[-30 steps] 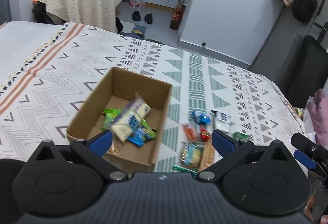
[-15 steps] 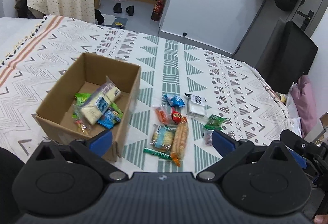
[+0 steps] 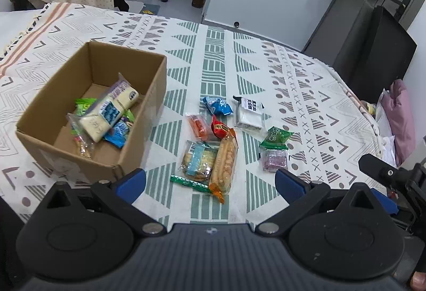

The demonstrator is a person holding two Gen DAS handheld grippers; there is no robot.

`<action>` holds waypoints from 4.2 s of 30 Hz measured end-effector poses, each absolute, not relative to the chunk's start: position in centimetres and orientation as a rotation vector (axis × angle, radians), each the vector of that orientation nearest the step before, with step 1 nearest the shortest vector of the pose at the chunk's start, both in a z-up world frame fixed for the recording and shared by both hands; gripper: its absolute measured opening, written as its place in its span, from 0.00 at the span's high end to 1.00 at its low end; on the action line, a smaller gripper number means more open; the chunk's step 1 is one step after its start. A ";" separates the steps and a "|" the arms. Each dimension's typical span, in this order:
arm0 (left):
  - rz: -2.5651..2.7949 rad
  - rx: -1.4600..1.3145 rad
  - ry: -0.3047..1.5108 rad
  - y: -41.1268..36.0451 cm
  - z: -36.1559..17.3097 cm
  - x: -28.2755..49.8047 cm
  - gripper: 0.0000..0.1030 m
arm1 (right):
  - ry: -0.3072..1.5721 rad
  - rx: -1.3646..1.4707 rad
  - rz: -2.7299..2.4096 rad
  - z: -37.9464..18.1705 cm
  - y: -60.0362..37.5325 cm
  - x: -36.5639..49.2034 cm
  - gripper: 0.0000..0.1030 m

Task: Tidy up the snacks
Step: 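Withdraw both grippers from the box back toward the remaining snacks, then grasp the bread-stick pack with the left gripper while the right approaches the purple packet, then carry the bread-stick pack and purple packet over the box and open both grippers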

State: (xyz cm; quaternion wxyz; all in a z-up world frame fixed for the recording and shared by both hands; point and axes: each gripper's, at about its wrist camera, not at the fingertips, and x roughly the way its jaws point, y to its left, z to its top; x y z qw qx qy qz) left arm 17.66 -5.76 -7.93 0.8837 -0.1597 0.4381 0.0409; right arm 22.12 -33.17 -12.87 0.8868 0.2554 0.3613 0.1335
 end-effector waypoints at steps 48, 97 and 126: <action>-0.060 -0.330 1.052 -8.4 -17.2 27.2 0.79 | 1.040 0.347 0.300 -20.7 -27.4 32.1 0.25; 0.212 -0.268 0.758 -0.3 -3.9 18.9 0.79 | 0.761 0.339 0.612 -12.4 -21.9 27.3 0.67; 0.320 -0.401 0.770 7.9 -6.4 18.1 0.79 | 0.729 0.339 0.707 -10.8 -14.9 25.3 0.67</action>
